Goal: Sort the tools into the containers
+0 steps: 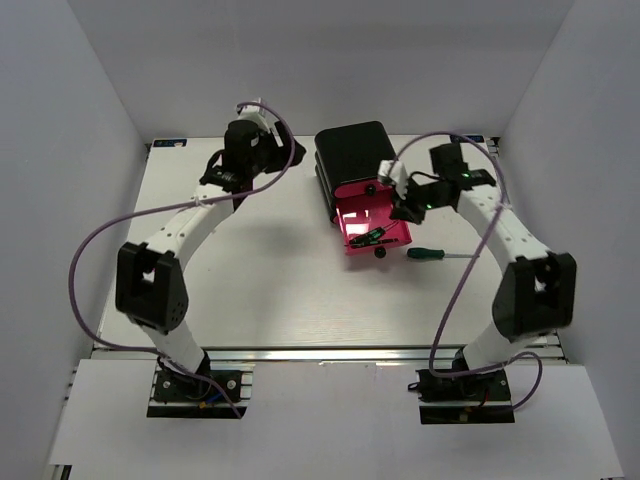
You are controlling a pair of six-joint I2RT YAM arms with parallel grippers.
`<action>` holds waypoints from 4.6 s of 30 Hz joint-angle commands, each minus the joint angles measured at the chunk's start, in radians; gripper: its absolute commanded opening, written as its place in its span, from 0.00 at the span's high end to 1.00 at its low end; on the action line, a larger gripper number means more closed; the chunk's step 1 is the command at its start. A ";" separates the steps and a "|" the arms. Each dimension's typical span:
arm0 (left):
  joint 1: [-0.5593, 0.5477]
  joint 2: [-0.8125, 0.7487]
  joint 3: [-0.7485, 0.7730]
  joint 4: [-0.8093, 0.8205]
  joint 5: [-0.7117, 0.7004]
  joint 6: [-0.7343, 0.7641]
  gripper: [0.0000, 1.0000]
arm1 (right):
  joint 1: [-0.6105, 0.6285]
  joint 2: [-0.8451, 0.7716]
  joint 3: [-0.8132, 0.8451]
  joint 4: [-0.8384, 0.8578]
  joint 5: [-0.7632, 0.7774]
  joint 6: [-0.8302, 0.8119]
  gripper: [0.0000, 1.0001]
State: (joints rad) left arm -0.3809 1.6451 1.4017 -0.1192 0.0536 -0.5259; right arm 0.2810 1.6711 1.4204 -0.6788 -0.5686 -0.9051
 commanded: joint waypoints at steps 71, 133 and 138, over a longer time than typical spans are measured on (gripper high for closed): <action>0.036 0.802 0.703 0.230 0.565 0.127 0.16 | 0.060 0.142 -0.213 0.801 0.335 0.285 0.84; 0.094 0.717 0.612 0.325 0.443 0.010 0.11 | 0.058 0.208 -0.468 1.271 0.426 1.497 0.32; 0.094 0.717 0.609 0.325 0.440 0.007 0.11 | 0.060 0.276 -0.428 1.282 0.466 1.511 0.36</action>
State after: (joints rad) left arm -0.2958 2.4176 2.0201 0.2630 0.4900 -0.5327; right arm 0.3355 1.9198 0.9421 0.5472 -0.1696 0.5697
